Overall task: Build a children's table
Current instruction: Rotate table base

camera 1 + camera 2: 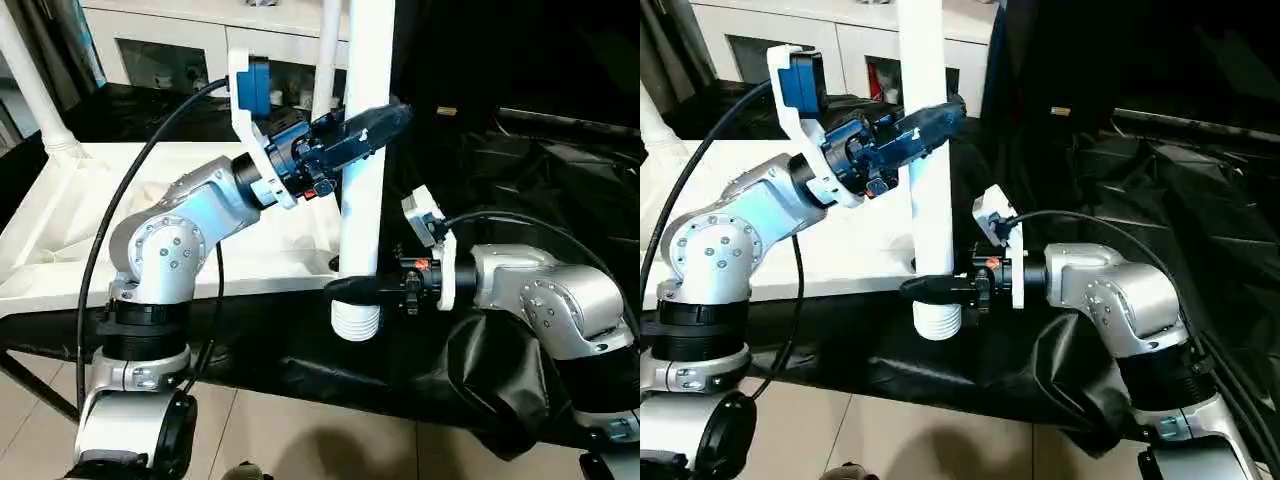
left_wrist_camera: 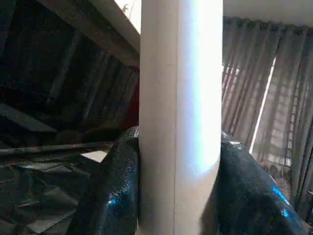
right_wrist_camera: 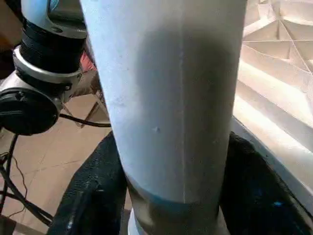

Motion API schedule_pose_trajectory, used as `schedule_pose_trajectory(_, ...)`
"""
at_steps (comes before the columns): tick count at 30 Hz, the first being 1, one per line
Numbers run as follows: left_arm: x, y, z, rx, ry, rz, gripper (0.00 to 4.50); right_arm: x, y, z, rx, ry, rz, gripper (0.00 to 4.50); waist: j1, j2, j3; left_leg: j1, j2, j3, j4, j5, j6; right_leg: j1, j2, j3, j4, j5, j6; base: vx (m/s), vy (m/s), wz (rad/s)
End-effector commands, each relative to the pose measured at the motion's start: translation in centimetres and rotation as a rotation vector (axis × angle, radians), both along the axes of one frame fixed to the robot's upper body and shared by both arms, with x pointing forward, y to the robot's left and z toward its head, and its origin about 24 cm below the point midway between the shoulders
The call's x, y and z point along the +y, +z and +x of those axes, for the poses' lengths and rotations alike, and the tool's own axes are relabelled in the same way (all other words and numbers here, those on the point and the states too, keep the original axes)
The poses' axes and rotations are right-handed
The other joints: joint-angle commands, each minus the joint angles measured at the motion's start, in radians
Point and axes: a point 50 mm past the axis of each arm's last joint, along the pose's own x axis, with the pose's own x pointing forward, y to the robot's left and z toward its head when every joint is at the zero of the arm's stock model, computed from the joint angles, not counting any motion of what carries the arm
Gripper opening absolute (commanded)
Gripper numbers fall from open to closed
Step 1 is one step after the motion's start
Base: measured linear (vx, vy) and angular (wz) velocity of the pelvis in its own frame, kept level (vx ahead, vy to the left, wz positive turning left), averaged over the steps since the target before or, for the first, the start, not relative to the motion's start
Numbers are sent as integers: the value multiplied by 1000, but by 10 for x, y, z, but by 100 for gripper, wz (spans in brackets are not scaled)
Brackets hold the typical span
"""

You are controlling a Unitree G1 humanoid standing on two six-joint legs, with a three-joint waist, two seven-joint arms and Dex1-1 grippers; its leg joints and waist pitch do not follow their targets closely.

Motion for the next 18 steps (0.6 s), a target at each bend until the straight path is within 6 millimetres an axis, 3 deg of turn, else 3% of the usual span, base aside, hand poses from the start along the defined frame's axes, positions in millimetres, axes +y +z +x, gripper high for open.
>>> schedule_pose_trajectory(1,-2,6,-4,-30,-38,-3,172,-1,2,1,7,3,2,219,1,0,-77,21,83,-33,-78,-133,-32,50,-91,71,-61,-142,-203,0,0,0)
schedule_pose_trajectory(6,-5,5,-2,-7,-44,3,172,1,2,0,1,-1,13,200,0,0,-78,20,82,-32,-77,-122,-29,51,-91,71,-59,-123,-206,0,0,0)
schedule_pose_trajectory(7,-4,4,-1,-4,-27,7,228,2,1,1,-2,-12,15,200,0,1,-78,20,82,-33,-77,-122,-28,51,-91,70,-58,-122,-208,0,0,0)
schedule_pose_trajectory(9,-2,1,4,7,30,2,242,4,-2,3,-19,-58,25,199,0,0,-78,19,81,-33,-77,-125,-30,51,-91,70,-59,-125,-208,0,0,0)
schedule_pose_trajectory(13,3,0,12,-19,185,-41,284,7,-5,12,-52,-211,67,195,0,0,-79,19,84,-34,-79,-126,-44,49,-95,71,-61,-126,-199,0,0,0)
schedule_pose_trajectory(16,19,-6,30,20,403,-95,286,4,-6,24,-75,-417,119,195,-2,1,-78,20,82,-34,-81,-141,-53,47,-95,71,-66,-144,-187,0,0,0)
schedule_pose_trajectory(18,23,-8,34,22,448,-94,286,2,-5,27,-86,-459,128,194,-3,2,-79,22,81,-34,-83,-148,-57,48,-93,70,-66,-157,-166,0,0,0)
